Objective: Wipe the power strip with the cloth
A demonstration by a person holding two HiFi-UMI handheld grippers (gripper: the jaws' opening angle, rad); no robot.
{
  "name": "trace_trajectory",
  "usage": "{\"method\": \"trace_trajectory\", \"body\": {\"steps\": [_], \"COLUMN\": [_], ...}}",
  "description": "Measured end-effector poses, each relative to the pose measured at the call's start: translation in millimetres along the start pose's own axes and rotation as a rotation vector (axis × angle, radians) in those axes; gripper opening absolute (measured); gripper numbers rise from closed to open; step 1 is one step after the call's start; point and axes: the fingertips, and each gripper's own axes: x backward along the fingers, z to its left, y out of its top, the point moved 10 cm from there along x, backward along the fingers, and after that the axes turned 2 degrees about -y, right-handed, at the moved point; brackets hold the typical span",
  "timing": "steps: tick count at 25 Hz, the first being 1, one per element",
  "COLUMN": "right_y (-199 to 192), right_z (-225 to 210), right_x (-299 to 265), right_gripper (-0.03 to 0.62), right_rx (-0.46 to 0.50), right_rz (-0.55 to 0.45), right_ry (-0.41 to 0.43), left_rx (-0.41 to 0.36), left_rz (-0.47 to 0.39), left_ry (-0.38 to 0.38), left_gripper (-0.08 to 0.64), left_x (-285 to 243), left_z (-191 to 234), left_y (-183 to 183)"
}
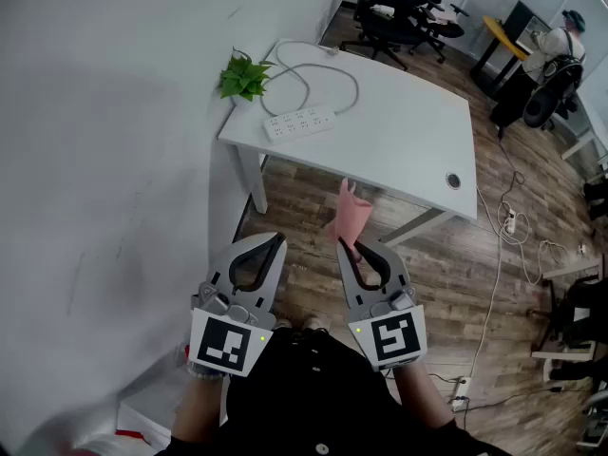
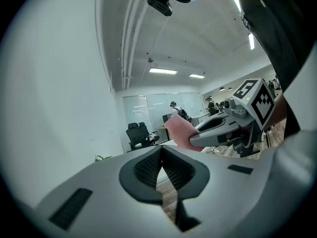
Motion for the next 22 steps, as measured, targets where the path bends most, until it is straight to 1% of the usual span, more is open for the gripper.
{"method": "trace_trajectory", "body": {"steps": [14, 20, 22], "right_y": [0.6, -3.7, -5.3], "right_z": [-1.3, -6.3, -8.7], "right_x": [2.0, 4.9, 7.2], "right_gripper": [0.048, 0.048, 0.048], "right_rx": [0.006, -0.025, -0.022], "right_rz": [-0.003, -0.011, -0.015], "right_ry": [0.011, 0.016, 0.019], "left_rx": [0.01, 0.009, 0.007], "left_rz": [0.006, 0.008, 0.01], "left_ry": [0.002, 0.008, 0.013], "left_gripper": [0.014, 0.015, 0.014], "left_x": [-1.1, -4.4, -5.3], "left_z": [-3.4, -7.3, -10.1], "left_y": [1.1, 1.3, 1.8]}}
